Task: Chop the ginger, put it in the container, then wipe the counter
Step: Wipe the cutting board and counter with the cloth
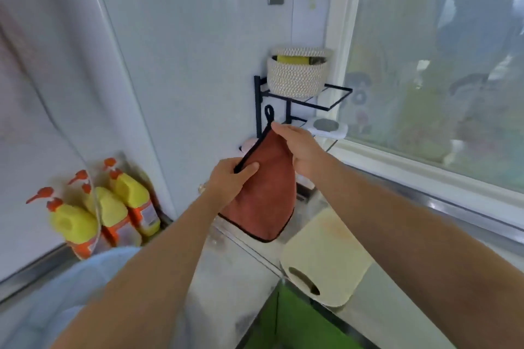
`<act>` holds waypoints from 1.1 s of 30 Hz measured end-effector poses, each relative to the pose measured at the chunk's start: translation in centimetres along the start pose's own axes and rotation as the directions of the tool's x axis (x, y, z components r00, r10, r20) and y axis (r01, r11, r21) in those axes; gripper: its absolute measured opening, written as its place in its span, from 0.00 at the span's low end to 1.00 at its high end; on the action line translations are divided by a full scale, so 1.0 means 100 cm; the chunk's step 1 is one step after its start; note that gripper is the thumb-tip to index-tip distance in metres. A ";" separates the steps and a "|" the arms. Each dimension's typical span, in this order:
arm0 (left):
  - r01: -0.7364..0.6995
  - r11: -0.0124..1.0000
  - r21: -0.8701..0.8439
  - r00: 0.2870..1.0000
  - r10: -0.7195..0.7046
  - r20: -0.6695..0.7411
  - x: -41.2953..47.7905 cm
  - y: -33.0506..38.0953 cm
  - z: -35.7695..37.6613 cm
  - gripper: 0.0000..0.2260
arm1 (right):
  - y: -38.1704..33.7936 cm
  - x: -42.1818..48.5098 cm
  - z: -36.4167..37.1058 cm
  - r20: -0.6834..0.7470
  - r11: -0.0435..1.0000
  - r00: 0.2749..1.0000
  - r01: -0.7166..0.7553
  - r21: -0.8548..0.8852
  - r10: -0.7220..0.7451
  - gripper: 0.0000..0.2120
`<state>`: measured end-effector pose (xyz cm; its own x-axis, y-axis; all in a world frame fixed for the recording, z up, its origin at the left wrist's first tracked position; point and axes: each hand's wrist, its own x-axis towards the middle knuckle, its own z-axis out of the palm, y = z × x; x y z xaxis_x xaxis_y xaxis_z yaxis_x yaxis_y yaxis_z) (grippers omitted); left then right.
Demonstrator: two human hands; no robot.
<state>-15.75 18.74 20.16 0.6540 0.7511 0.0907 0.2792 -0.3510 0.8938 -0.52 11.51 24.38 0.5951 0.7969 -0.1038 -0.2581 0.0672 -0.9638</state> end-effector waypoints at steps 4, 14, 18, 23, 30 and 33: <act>-0.039 0.996 0.080 0.993 0.048 -0.112 0.060 0.022 -0.041 0.15 | -0.039 0.061 0.043 0.047 0.997 0.996 0.075 -0.002 -0.075 0.07; -0.164 0.970 0.178 0.877 0.226 -0.424 0.158 0.095 -0.129 0.08 | -0.150 0.141 0.129 0.109 0.968 0.962 0.246 0.052 -0.250 0.11; -0.209 0.957 0.201 0.828 0.282 -0.485 0.176 0.117 -0.154 0.09 | -0.185 0.158 0.160 0.118 0.947 0.940 0.316 0.065 -0.321 0.11; -0.240 0.931 0.276 0.755 0.358 -0.550 0.197 0.145 -0.183 0.10 | -0.223 0.178 0.190 0.091 0.908 0.903 0.415 0.062 -0.419 0.07; -0.279 0.870 0.407 0.669 0.480 -0.568 0.221 0.180 -0.197 0.07 | -0.258 0.196 0.205 -0.018 0.815 0.815 0.579 0.037 -0.579 0.05; -0.285 0.871 0.401 0.658 0.482 -0.579 0.227 0.181 -0.196 0.08 | -0.263 0.200 0.206 0.026 0.782 0.783 0.623 -0.026 -0.622 0.08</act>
<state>-9.65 40.39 47.01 0.1575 0.6484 0.7448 0.3383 -0.7440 0.5762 2.48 38.07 52.75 0.6061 0.5977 0.5247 0.1887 0.5329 -0.8249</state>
